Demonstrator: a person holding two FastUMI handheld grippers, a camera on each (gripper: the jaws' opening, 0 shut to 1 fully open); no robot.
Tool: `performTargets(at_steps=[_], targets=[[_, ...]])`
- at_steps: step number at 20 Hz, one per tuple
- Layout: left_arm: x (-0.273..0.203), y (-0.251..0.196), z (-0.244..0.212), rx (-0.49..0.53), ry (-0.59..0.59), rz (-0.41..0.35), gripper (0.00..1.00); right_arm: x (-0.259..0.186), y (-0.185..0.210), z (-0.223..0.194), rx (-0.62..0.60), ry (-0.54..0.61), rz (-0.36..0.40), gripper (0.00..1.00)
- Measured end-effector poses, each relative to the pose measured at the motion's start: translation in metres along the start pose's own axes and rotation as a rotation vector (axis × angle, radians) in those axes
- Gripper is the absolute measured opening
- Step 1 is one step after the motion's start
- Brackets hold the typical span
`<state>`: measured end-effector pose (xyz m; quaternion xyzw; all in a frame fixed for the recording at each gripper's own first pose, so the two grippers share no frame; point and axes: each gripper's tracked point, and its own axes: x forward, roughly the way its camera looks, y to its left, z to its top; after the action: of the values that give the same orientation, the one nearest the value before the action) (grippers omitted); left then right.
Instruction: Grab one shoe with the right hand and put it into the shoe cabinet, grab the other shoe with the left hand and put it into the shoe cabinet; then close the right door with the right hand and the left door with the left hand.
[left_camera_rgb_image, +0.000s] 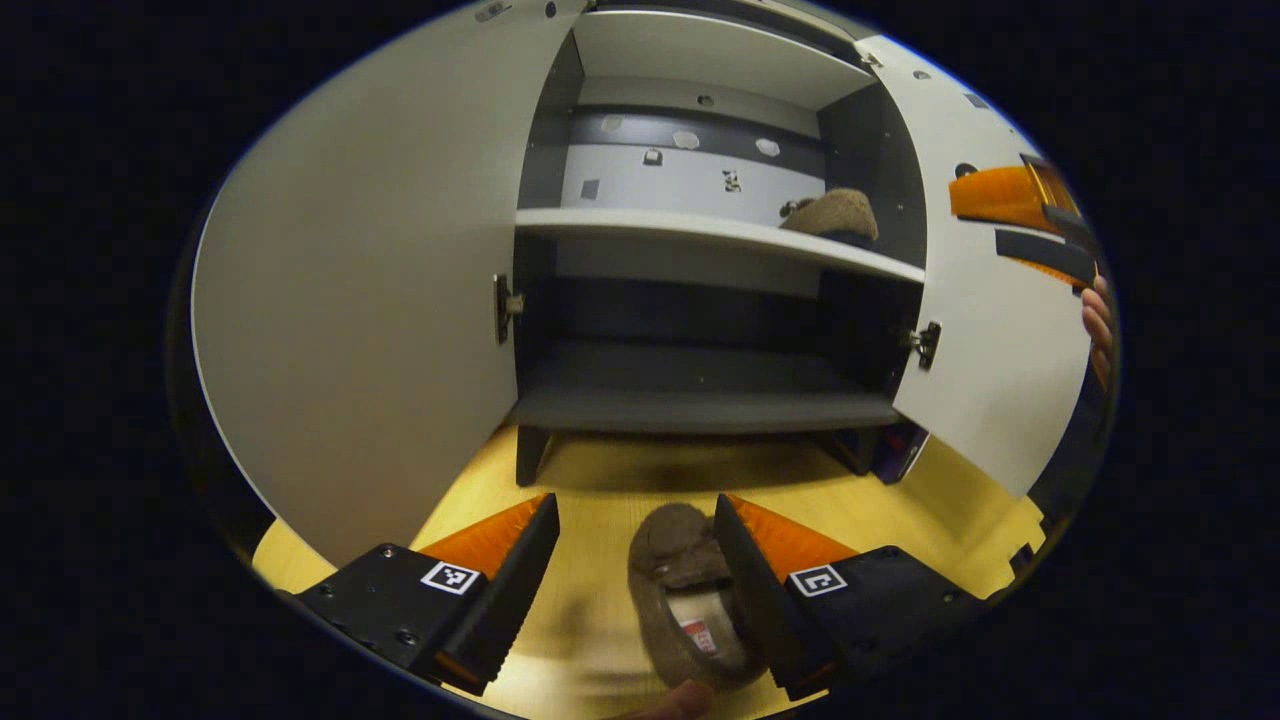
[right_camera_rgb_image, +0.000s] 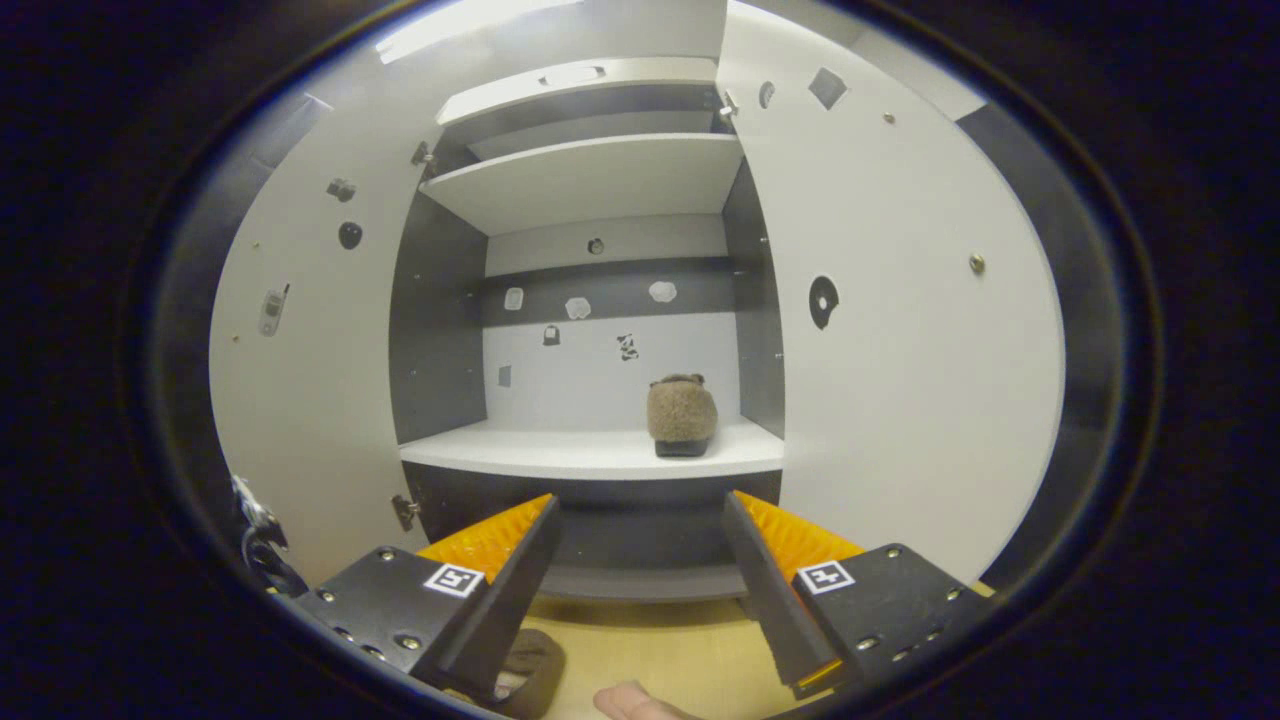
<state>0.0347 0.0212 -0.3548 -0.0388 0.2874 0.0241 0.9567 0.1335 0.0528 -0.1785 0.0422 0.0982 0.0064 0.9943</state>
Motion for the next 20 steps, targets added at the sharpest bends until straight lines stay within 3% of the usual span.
performTargets(at_steps=[4, 5, 9, 11, 14, 15, 20], targets=[[0.018, 0.002, -0.057, -0.017, 0.168, -0.014, 0.97, -0.017, 0.011, -0.018, 0.02, -0.028, 0.026, 0.98], [0.021, -0.001, -0.065, -0.014, 0.19, -0.04, 0.93, -0.021, 0.013, -0.024, 0.031, -0.028, 0.031, 0.99], [0.03, -0.004, -0.096, 0.016, 0.299, -0.075, 0.63, -0.028, 0.011, -0.039, 0.061, -0.012, 0.029, 0.98], [0.039, -0.01, -0.091, -0.036, 0.282, -0.11, 0.51, -0.03, 0.008, -0.04, 0.068, -0.017, 0.023, 0.98], [0.041, -0.001, -0.092, -0.044, 0.27, -0.08, 0.24, -0.033, 0.003, -0.042, 0.054, -0.022, 0.011, 0.98], [0.041, -0.001, -0.091, -0.037, 0.273, -0.08, 0.07, -0.034, 0.001, -0.046, 0.049, -0.018, 0.002, 0.98], [0.02, 0.001, -0.07, 0.005, 0.203, -0.056, 0.03, -0.039, -0.002, -0.06, 0.015, 0.009, -0.003, 1.0]])
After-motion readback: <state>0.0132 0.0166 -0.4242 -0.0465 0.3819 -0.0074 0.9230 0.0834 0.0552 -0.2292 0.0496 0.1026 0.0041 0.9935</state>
